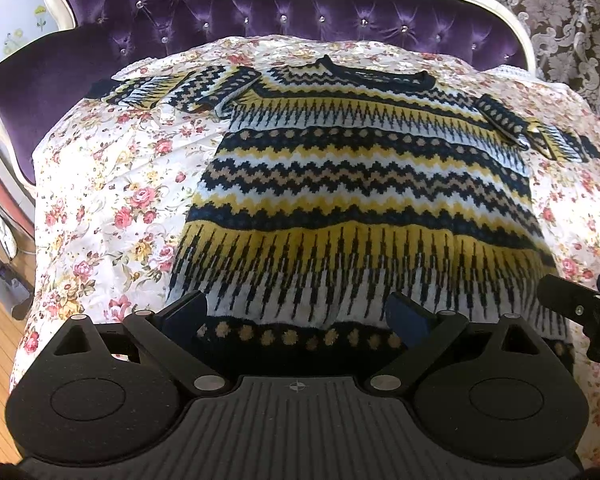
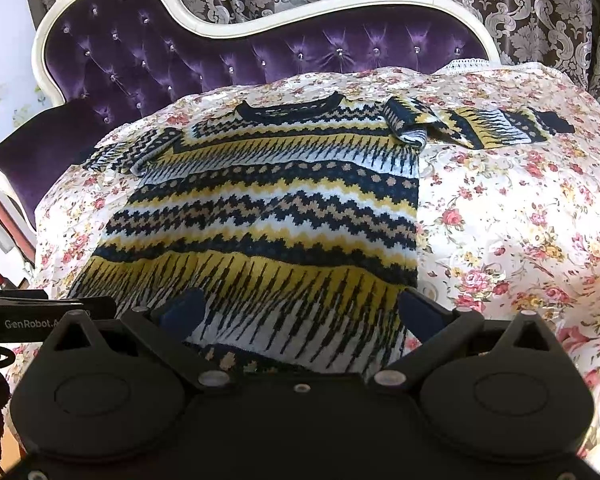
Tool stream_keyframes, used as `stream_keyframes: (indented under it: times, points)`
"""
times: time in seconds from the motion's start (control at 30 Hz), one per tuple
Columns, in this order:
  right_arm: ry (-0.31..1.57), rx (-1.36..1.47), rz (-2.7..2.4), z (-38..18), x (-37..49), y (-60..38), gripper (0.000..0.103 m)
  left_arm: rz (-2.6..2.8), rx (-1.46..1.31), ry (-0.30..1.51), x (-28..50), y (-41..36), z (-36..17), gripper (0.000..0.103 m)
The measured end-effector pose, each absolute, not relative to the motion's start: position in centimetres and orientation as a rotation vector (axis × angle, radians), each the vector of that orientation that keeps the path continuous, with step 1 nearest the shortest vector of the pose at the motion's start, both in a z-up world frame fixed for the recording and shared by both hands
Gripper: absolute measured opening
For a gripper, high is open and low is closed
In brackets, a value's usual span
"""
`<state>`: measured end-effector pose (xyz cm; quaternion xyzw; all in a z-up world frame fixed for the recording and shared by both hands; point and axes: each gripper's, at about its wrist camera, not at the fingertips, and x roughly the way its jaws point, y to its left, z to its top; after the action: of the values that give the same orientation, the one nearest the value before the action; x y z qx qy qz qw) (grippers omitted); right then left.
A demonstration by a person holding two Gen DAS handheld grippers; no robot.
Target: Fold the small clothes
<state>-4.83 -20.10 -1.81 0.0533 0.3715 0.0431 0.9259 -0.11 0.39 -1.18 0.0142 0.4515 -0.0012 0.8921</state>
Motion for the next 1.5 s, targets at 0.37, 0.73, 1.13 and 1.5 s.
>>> stream_keyframes:
  times: [0.37,0.73,1.13,1.5]
  points:
    - [0.770,0.115,0.089,-1.9,-4.8,-20.0,0.103,0.000,0.026,0.931,-0.1,0.6,-1.0,0.097]
    - [0.782,0.141,0.114,-1.7,-4.2,-20.1,0.103,-0.007,0.028,0.924,0.2,0.5,-0.6,0.097]
    - [0.788,0.219,0.163,-0.2,-2.3,-21.5,0.103,-0.071,0.025,0.858,1.6,0.2,1.7,0.097]
    - [0.761,0.271,0.250,2.4,2.1,-25.1,0.103,-0.229,-0.081,0.794,6.3,0.2,4.1,0.097]
